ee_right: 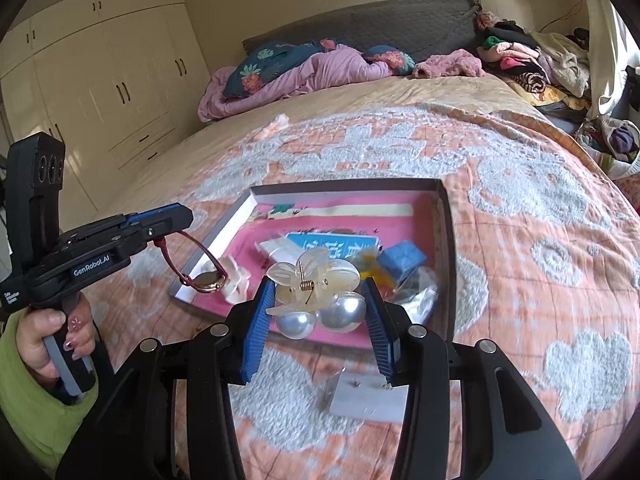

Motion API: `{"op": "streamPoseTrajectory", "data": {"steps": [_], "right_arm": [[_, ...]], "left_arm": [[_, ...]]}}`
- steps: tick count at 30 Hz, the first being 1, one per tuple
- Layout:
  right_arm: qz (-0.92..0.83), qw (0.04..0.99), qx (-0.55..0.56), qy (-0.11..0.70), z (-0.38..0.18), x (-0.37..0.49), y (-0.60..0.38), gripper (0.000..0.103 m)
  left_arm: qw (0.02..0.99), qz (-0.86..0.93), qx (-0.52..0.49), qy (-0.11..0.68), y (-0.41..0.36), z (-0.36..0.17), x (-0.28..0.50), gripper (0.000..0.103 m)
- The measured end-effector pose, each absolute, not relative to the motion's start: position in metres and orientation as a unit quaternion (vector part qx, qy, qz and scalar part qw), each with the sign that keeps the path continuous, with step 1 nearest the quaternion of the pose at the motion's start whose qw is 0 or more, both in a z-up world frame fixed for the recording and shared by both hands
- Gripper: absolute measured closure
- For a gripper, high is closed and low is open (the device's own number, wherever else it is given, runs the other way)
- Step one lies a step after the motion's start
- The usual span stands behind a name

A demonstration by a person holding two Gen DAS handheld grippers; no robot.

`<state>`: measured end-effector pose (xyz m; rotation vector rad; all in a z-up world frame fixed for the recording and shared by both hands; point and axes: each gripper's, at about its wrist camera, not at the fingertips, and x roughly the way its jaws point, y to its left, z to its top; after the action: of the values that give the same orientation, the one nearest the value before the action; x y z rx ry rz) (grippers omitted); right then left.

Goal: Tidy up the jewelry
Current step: 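Carry the strap and pearl earrings into the box and release them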

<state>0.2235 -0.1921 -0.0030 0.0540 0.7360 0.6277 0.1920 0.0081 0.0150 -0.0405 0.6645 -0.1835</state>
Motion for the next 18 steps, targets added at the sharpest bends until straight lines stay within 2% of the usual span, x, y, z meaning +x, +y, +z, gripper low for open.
{"op": "streamPoseTrajectory", "data": {"steps": [18], "right_arm": [[0.276,0.881,0.011,0.384,-0.027,0.272,-0.171,0.06]], "left_arm": [[0.933,-0.089,-0.037,0.348,0.004,-0.009,0.226,0.093]]}}
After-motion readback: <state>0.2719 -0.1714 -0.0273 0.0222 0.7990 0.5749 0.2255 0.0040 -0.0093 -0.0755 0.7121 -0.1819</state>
